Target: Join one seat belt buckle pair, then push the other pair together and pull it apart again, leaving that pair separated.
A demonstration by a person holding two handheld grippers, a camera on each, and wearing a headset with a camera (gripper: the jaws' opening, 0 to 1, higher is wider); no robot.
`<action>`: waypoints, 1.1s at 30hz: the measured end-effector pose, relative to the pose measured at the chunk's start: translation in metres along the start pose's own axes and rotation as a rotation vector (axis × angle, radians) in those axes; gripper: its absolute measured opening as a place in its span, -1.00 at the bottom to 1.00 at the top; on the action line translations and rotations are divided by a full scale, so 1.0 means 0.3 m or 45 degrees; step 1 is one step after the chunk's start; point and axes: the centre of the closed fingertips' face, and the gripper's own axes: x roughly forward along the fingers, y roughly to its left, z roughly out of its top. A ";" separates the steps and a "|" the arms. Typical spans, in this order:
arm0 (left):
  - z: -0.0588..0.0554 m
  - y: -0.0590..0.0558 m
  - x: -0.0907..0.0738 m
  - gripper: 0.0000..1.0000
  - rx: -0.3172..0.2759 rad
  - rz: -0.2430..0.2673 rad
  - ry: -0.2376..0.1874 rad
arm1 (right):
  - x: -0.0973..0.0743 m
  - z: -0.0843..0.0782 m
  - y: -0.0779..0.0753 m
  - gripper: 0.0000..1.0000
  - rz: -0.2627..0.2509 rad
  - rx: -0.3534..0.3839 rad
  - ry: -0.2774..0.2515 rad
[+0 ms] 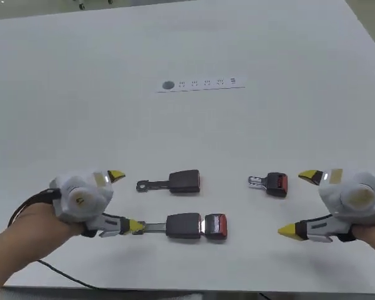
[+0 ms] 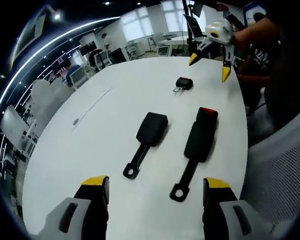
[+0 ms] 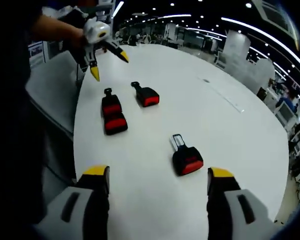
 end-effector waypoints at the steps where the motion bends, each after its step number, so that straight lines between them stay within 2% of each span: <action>1: -0.010 -0.001 -0.012 0.69 -0.001 0.014 0.000 | -0.006 0.001 0.006 0.66 -0.005 0.005 -0.011; 5: -0.044 -0.003 -0.064 0.78 -0.080 0.055 -0.024 | -0.039 -0.002 0.035 0.72 -0.017 0.027 -0.043; 8: -0.072 -0.011 -0.088 0.80 -0.100 0.077 -0.010 | -0.051 -0.012 0.048 0.75 -0.024 0.054 -0.055; 11: -0.119 -0.019 -0.111 0.80 -0.117 0.101 0.019 | -0.056 -0.012 0.063 0.80 -0.023 0.061 -0.068; 13: -0.148 -0.007 -0.122 0.81 -0.170 0.113 0.013 | -0.056 -0.010 0.067 0.86 -0.031 0.048 -0.072; 17: -0.152 -0.016 -0.140 0.86 -0.204 0.135 -0.001 | -0.060 -0.002 0.057 1.00 -0.056 0.039 -0.086; 24: -0.145 -0.036 -0.162 0.92 -0.232 0.152 -0.028 | -0.070 -0.003 0.058 1.00 -0.060 0.073 -0.090; 29: -0.155 -0.042 -0.163 0.92 -0.237 0.154 -0.023 | -0.081 -0.015 0.067 1.00 -0.066 0.083 -0.088; 33: -0.142 -0.047 -0.171 0.92 -0.236 0.162 -0.035 | -0.091 -0.017 0.072 1.00 -0.076 0.095 -0.094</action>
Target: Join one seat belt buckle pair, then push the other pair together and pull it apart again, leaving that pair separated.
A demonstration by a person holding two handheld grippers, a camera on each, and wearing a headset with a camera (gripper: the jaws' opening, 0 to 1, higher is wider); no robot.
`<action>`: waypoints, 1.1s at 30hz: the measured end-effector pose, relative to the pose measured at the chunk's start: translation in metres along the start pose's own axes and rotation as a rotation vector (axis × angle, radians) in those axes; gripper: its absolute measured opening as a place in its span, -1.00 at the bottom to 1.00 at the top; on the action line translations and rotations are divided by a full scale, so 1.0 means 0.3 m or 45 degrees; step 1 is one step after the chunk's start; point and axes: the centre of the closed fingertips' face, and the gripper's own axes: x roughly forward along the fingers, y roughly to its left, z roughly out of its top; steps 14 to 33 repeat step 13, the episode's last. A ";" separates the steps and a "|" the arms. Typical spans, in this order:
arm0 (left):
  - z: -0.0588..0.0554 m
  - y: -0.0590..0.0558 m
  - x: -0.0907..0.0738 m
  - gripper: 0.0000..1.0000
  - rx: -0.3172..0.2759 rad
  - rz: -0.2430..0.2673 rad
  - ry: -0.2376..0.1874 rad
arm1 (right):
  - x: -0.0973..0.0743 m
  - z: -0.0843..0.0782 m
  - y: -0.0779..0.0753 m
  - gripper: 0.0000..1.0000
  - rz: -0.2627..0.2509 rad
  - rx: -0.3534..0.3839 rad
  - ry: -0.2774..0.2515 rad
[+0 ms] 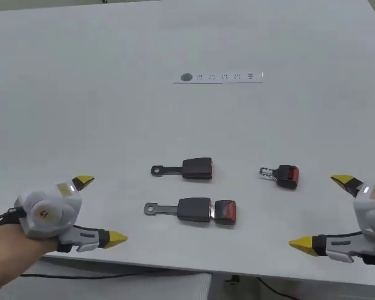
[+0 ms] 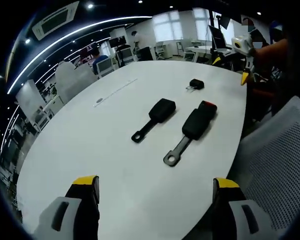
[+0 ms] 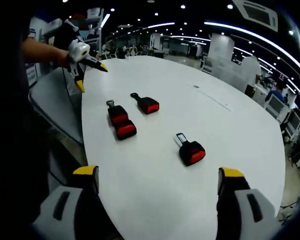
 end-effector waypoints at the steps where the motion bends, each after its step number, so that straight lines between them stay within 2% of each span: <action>1: 0.003 -0.003 -0.002 0.92 0.004 0.000 -0.003 | -0.003 0.001 0.000 1.00 -0.003 0.002 -0.004; 11: 0.007 -0.010 0.000 0.94 0.016 -0.009 -0.013 | -0.027 0.012 0.003 1.00 -0.034 0.020 -0.031; 33: 0.003 -0.012 0.001 0.95 0.013 -0.010 -0.010 | -0.027 0.007 0.007 1.00 -0.033 0.027 -0.029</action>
